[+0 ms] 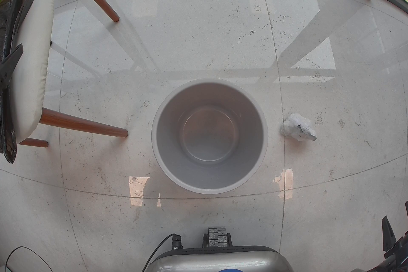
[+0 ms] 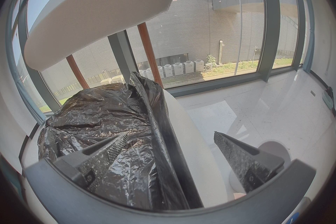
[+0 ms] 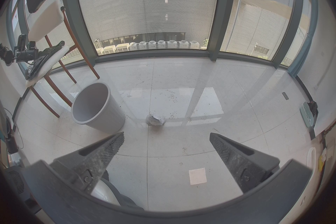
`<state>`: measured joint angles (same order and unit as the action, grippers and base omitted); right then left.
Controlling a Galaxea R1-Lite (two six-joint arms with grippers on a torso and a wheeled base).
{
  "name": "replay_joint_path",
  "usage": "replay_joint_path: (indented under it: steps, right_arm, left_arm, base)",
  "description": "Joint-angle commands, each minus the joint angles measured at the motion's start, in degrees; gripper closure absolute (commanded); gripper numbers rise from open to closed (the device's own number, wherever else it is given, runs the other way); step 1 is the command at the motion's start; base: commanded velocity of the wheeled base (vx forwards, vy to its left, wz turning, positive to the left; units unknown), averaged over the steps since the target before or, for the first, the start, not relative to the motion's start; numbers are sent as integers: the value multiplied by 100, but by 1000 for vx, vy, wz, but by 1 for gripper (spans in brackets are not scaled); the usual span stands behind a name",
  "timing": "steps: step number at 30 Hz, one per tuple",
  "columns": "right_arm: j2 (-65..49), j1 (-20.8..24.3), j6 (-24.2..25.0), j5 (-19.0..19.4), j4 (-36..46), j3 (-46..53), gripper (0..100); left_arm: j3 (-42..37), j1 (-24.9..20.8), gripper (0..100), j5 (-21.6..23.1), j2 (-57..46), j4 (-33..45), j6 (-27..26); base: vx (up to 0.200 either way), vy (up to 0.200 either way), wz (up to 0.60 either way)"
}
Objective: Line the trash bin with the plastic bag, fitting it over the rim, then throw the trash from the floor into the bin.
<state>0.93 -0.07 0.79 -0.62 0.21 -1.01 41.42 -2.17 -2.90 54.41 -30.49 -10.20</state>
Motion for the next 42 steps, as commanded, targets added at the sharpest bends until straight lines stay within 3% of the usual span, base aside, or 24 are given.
replay_joint_path:
  steps: [1, 7, 8, 24, 28, 30, 35, 38, 42]
  right_arm:
    - [-93, -1, 0, 1, -3, 84, 0]
    - [-93, -1, 0, 1, -3, 92, 0]
    - [-93, -1, 0, 1, -3, 84, 0]
    - [-93, -1, 9, 1, -3, 84, 0]
    - [-93, -1, 9, 1, -3, 84, 0]
    - [-93, -1, 9, 1, -3, 84, 0]
    - [-93, -1, 9, 9, -3, 84, 0]
    - [-93, -1, 9, 9, -3, 84, 0]
    - [-93, -1, 9, 9, -3, 84, 0]
  left_arm:
    - [112, 6, 0, -26, 316, -1, -8]
    - [68, 6, 0, -26, 334, 17, -8]
    - [59, 15, 100, -26, 351, 25, -8]
    - [59, -29, 100, 70, 360, 315, 62]
    - [147, -337, 100, 220, 325, 395, 71]
    - [270, -750, 100, 290, 140, 755, 203]
    - [305, -1172, 100, 404, -317, 1924, 748]
    - [358, -1637, 100, 897, -334, 2363, 1038]
    - [454, -2130, 100, 1424, -334, 2732, 1038]
  base:
    - [0, 0, 0]
    - [0, 0, 0]
    - [0, 0, 0]
    - [0, 0, 0]
    - [0, 0, 0]
    - [0, 0, 0]
    - [0, 0, 0]
    - [0, 0, 0]
    - [0, 0, 0]
